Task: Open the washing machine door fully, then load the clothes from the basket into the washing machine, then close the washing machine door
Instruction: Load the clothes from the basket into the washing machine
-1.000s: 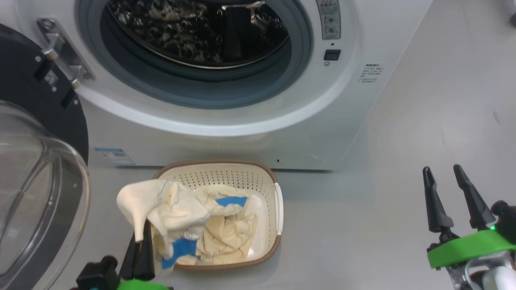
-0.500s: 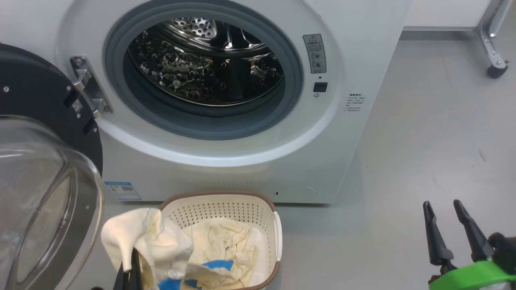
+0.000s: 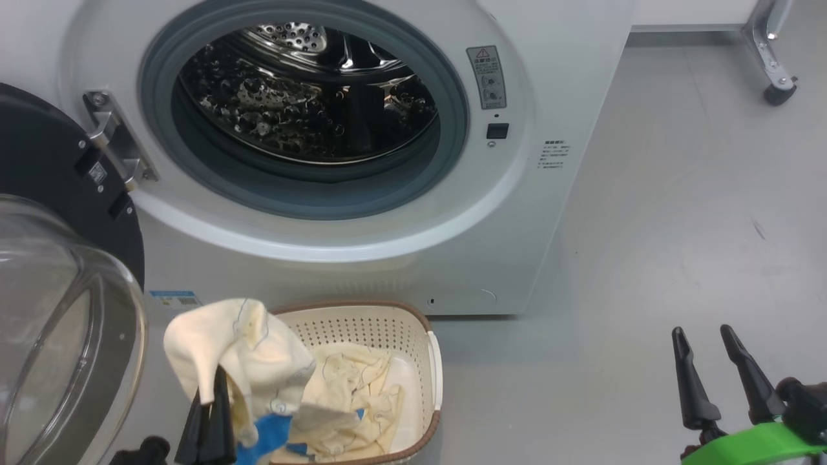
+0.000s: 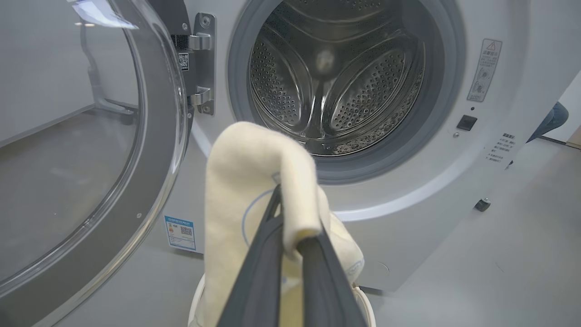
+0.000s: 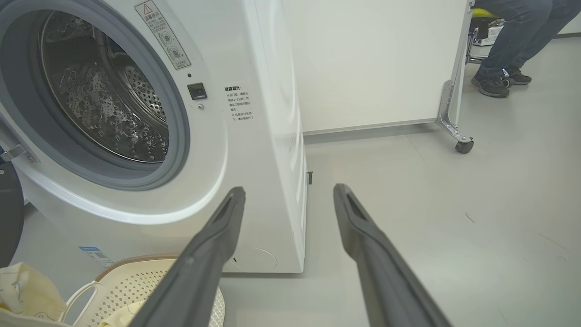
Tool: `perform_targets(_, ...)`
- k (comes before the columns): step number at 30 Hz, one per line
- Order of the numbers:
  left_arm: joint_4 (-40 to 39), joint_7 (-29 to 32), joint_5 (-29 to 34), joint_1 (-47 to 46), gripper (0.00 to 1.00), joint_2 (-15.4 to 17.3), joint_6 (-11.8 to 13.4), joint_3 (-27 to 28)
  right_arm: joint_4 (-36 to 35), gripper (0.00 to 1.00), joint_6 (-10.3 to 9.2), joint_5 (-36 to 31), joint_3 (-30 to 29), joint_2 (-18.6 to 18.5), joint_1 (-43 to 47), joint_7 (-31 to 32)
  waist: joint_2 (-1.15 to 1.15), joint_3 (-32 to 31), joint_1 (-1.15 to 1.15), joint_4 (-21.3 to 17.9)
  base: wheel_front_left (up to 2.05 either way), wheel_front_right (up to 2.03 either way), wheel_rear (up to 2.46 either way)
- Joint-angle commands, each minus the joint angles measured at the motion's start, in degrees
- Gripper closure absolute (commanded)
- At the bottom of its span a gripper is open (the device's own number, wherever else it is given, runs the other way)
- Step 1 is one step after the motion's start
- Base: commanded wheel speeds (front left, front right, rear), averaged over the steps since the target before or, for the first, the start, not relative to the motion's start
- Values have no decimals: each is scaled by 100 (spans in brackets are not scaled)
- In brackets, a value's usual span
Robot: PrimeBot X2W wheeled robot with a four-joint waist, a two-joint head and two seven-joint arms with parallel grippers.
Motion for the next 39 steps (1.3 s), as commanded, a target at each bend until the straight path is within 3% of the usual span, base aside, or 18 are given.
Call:
perform_targets(1, -262, -63, 56, -358, 100, 26, -14, 172, -195, 0, -16, -49, 112, -77, -201, -55, 0, 56, 1, -32, 0, 0, 0)
perform_targets(10, -195, -63, 374, -1392, 100, 26, -143, 5, -211, 0, -16, 10, 273, 65, -569, -55, 0, 697, 1, -323, 0, 0, 0)
perform_targets(20, 500, -63, 840, -3045, 100, 210, -250, 116, -170, 0, -16, 175, 505, 249, -1223, -55, 0, 1791, 1, -710, 0, 0, 0)
perform_targets(32, 2184, -63, 1069, -5328, 100, 720, -154, 417, -52, 0, -16, 382, 824, 350, -1802, -55, 0, 2731, 1, -1091, 0, 0, 0)
perform_targets(39, 3198, -63, 1203, -6671, 100, 789, -46, 351, 29, 0, -16, 472, 999, 364, -2069, -55, 0, 3139, 1, -1192, 0, 0, 0)
